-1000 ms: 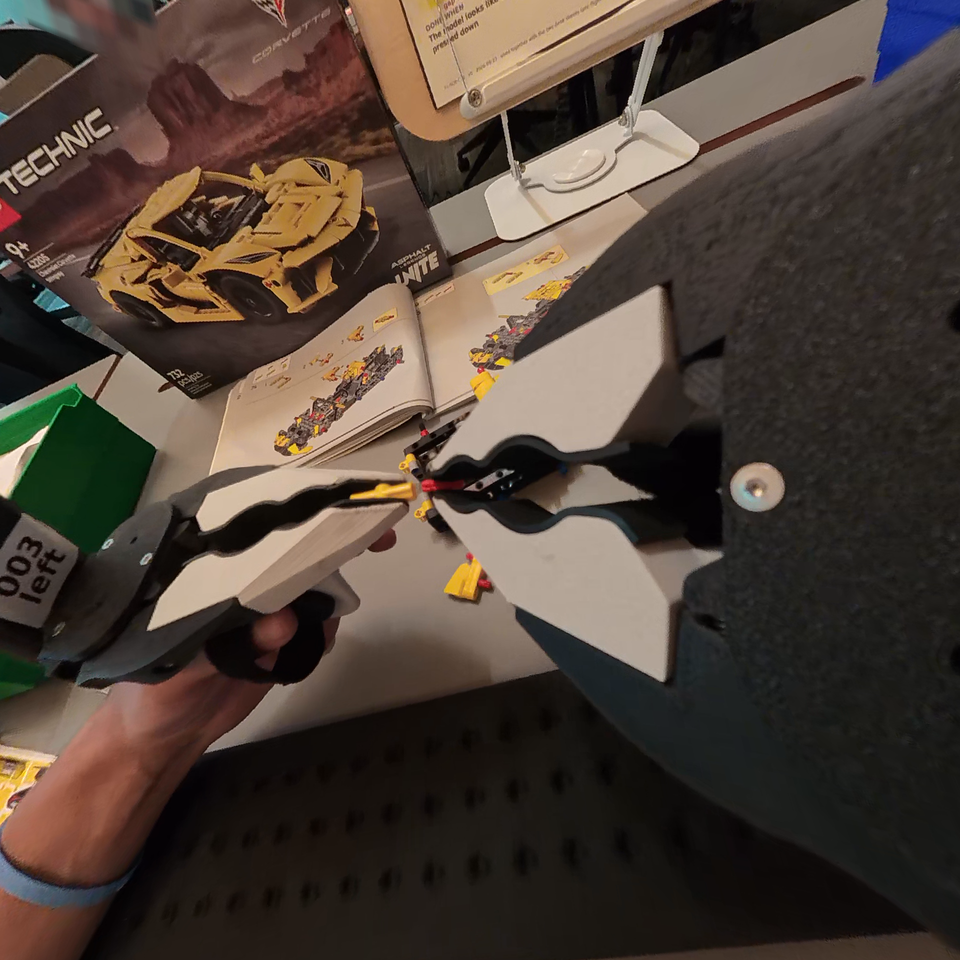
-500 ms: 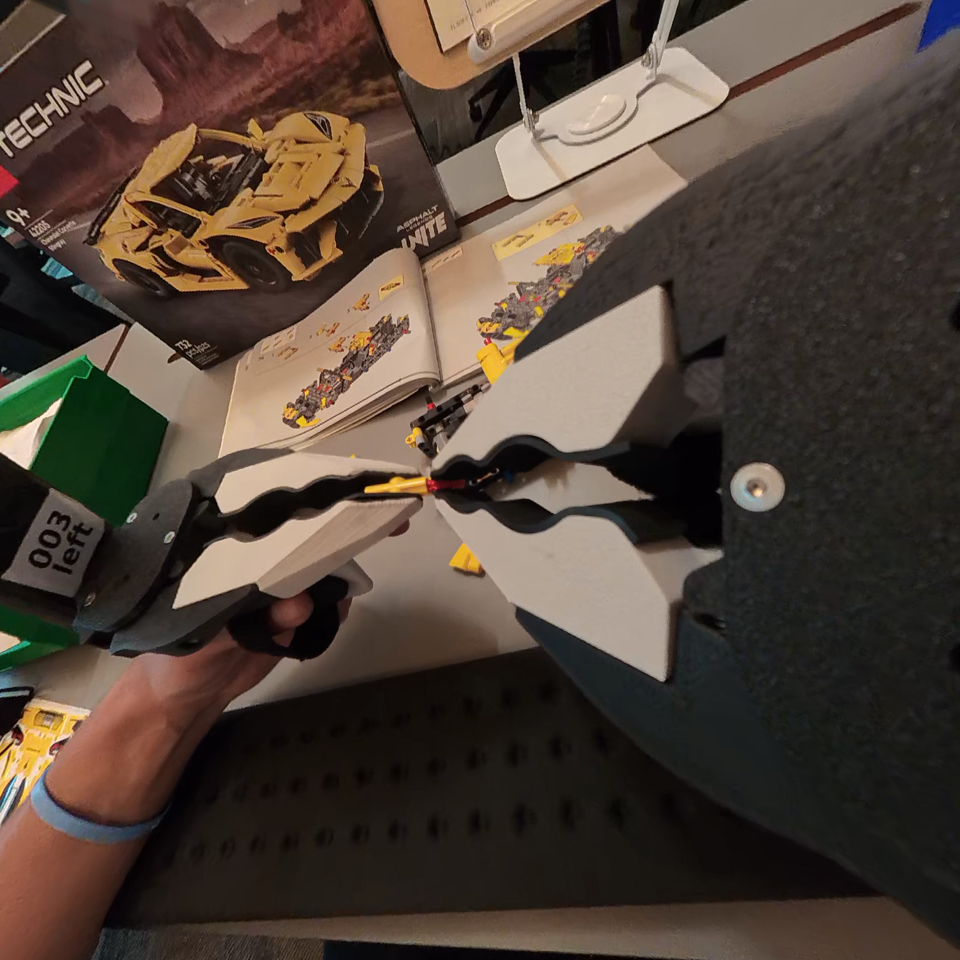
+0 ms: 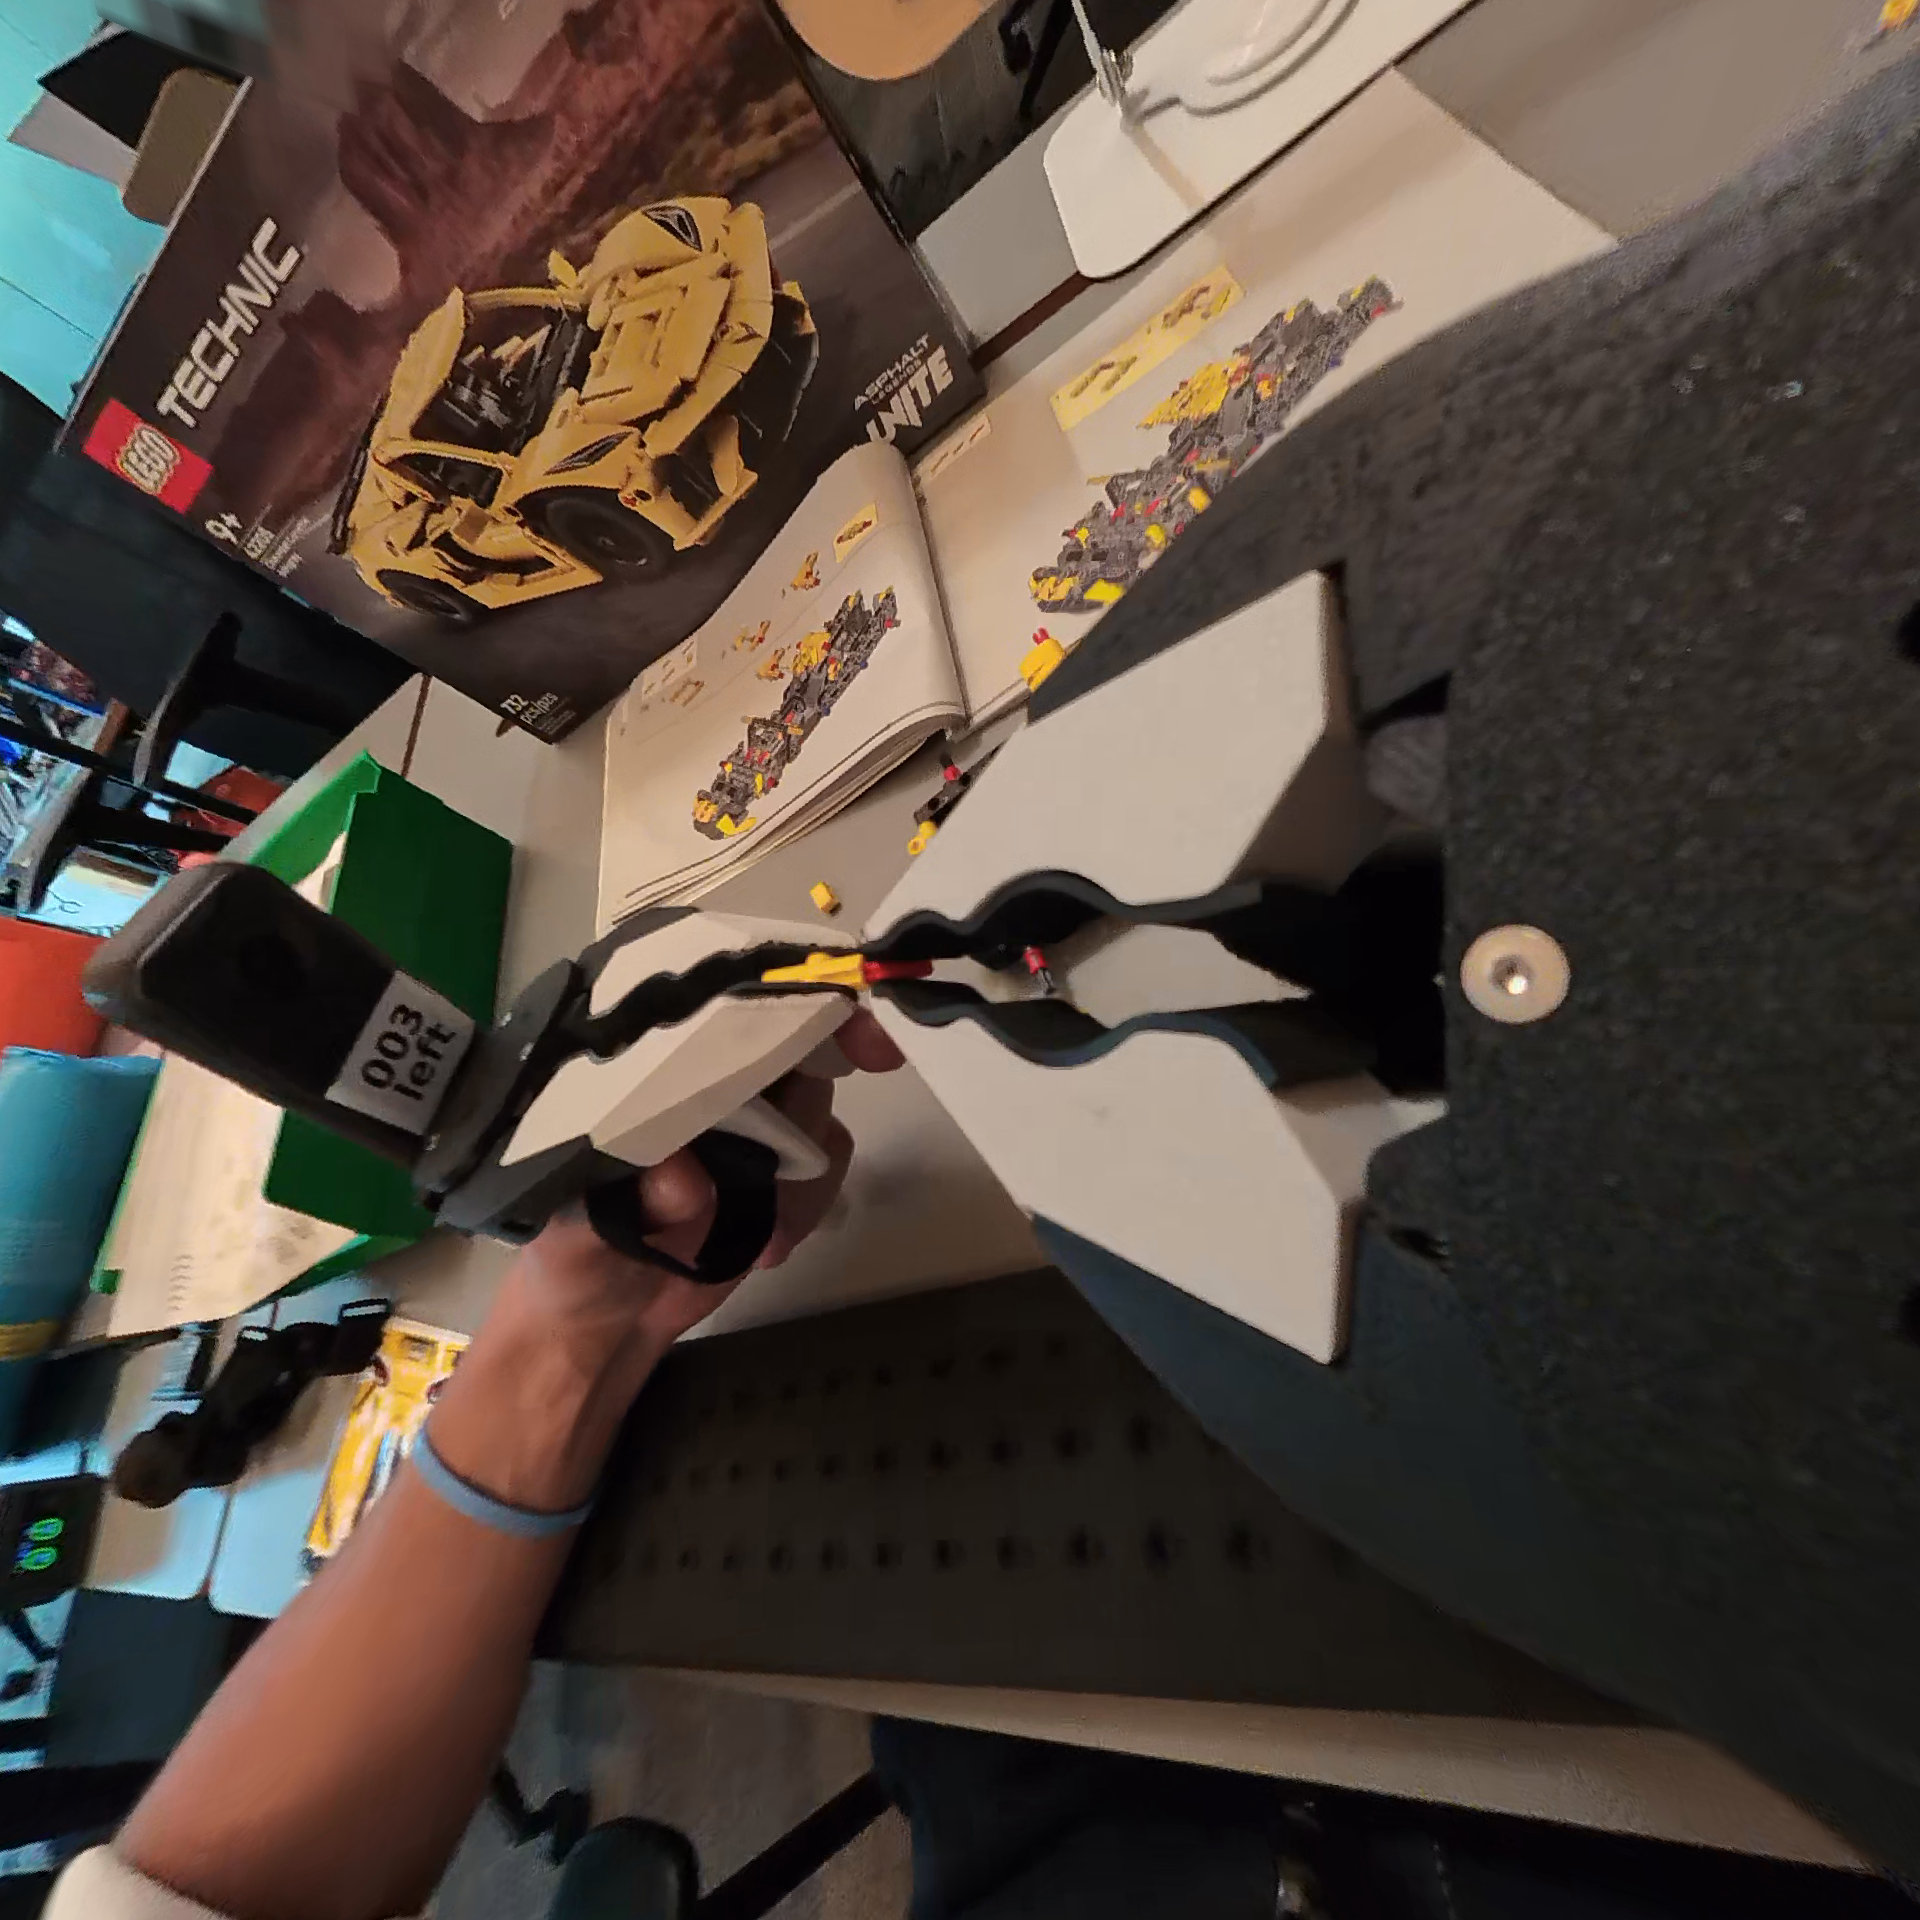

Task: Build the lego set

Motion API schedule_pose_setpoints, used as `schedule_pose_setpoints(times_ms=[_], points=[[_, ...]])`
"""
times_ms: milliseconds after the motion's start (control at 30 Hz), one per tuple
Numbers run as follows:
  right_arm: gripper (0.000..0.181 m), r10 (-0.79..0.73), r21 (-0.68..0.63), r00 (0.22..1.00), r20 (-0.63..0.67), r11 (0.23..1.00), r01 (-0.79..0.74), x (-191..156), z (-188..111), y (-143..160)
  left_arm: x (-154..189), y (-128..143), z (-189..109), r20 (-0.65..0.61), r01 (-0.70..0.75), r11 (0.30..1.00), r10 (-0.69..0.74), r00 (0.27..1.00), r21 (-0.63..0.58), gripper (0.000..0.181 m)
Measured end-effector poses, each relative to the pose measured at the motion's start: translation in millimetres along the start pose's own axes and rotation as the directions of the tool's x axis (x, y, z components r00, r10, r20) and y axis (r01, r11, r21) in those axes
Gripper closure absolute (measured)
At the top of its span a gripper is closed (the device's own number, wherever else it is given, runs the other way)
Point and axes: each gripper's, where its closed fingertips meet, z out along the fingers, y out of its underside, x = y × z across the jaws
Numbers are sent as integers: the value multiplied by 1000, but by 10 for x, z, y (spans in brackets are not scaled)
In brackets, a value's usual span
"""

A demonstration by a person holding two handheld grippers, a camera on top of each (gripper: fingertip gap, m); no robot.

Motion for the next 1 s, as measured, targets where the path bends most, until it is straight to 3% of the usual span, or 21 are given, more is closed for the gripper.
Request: schedule_pose_setpoints(times_ms=[467, 800, 1000], points=[[172, 79, 0, 997, 2, 997, -79, 39, 5, 11, 3, -14, -6, 2, -15, 1000, 15, 1000, 1, 174], [171, 315, 140, 930, 191, 929, -344, -2, -14, -34, 32, -86, -27, -14, -13, 999, 13, 1000, 42, 174], [177, 299, 149, 937, 179, 933, -327, 1, -4, -42, 22, -74, -36, -10, -14, 999, 14, 1000, 33, 174]])
